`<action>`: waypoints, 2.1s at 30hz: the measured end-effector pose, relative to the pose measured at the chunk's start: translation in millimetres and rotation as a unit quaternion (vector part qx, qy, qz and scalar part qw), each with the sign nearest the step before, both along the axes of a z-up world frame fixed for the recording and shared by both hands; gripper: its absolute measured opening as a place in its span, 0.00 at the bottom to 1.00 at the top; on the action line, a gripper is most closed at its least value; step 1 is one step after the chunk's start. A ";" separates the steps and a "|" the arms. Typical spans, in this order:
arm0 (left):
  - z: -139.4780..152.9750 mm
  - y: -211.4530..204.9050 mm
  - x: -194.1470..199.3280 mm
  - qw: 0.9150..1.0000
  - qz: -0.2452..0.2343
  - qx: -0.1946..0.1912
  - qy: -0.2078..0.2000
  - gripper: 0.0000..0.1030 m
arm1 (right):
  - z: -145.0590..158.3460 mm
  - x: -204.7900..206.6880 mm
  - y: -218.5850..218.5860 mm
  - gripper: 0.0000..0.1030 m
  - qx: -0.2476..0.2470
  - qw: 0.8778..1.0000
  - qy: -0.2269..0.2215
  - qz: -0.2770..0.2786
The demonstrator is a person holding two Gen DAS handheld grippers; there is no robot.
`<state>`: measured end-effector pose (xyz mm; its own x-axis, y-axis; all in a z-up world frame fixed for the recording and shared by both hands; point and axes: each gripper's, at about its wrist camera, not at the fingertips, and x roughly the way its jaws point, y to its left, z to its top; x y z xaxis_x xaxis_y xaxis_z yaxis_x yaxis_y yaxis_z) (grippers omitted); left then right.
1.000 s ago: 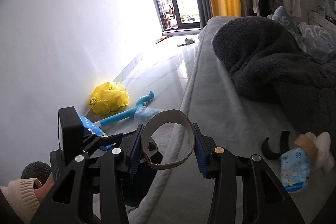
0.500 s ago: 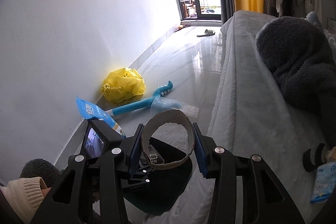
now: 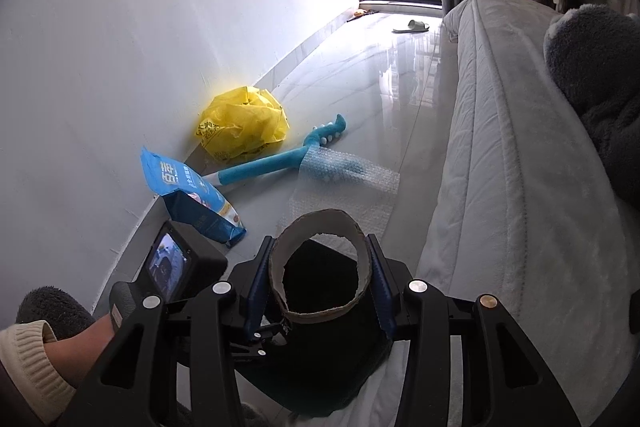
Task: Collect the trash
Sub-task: 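Carry both items to the teal bin and open both tools over it, then move the right tool back to the bed and close on the brown tape roll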
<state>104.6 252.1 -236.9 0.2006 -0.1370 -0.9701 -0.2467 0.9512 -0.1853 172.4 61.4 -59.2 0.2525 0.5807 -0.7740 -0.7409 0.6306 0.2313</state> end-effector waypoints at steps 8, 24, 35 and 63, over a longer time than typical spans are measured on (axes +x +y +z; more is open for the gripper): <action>34.1 28.9 -17.7 0.998 0.027 0.007 -0.056 0.82 | -33.1 -0.4 27.7 0.44 -0.025 0.999 0.042 0.003; 131.4 53.6 -44.6 0.967 0.043 0.044 -0.246 0.71 | -117.3 -12.5 68.7 0.44 -0.120 0.989 0.079 0.031; 184.2 42.9 -54.5 0.942 0.029 0.066 -0.327 0.66 | -162.7 -26.3 95.2 0.44 -0.147 0.982 0.096 0.076; 255.4 -5.9 -46.6 0.913 0.002 0.091 -0.397 0.78 | -16.1 -20.1 15.7 0.70 -0.048 0.998 -0.023 0.029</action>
<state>58.0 246.2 18.6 0.8509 0.0134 -0.5252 -0.1061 0.9834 -0.1469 152.3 77.2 -75.3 0.2582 0.5191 -0.8148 -0.7849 0.6044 0.1363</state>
